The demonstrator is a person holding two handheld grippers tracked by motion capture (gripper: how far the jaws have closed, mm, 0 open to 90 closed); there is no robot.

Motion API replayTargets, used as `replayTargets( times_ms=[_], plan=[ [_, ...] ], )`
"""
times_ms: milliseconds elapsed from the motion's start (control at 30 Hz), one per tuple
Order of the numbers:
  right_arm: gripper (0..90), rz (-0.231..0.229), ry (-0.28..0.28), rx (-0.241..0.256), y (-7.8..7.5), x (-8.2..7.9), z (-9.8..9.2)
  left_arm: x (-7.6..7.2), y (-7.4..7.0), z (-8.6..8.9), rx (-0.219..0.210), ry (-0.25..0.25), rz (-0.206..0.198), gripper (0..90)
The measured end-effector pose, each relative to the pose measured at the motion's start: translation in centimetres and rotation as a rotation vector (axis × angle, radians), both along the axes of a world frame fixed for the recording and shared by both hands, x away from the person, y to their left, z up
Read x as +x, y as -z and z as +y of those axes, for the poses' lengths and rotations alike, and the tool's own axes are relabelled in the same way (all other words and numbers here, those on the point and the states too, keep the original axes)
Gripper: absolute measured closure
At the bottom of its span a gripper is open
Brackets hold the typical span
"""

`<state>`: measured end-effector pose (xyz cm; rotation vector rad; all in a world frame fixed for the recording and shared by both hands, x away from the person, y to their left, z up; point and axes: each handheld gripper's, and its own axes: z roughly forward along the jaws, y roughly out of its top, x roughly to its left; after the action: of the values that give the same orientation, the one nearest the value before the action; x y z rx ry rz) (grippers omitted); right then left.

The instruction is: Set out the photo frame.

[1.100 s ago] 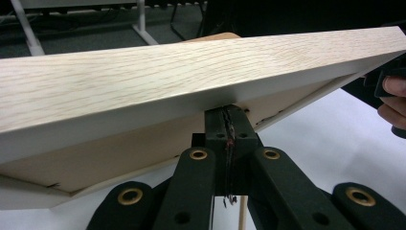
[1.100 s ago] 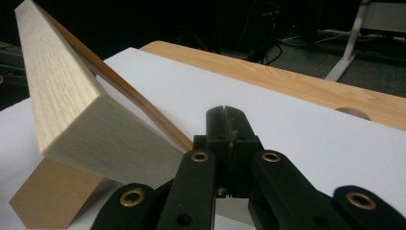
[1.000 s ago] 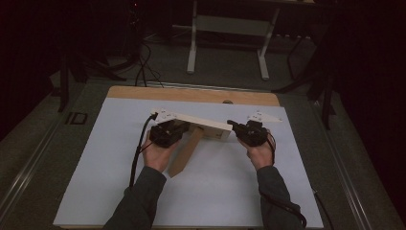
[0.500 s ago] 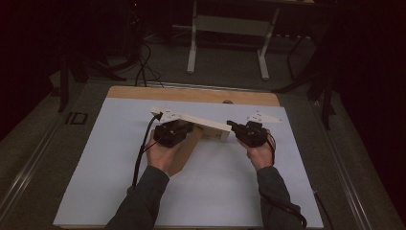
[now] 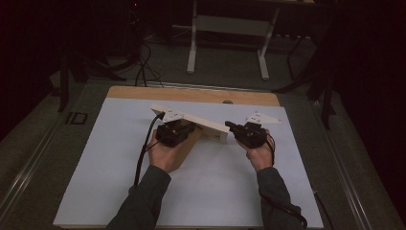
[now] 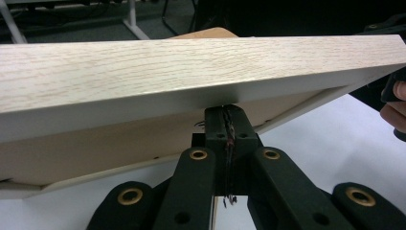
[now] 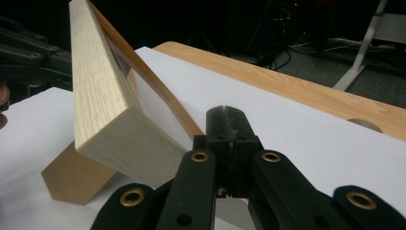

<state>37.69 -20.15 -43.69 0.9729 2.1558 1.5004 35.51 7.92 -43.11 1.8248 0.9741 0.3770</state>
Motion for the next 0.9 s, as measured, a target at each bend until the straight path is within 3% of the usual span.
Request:
replayTargets(
  times_ms=[900],
  plan=[
    [89.8,-0.008,-0.038,0.015,-0.29,-0.8,0.57,-0.22,-0.19,-0.82,0.008,0.012,-0.004,90.0]
  ],
)
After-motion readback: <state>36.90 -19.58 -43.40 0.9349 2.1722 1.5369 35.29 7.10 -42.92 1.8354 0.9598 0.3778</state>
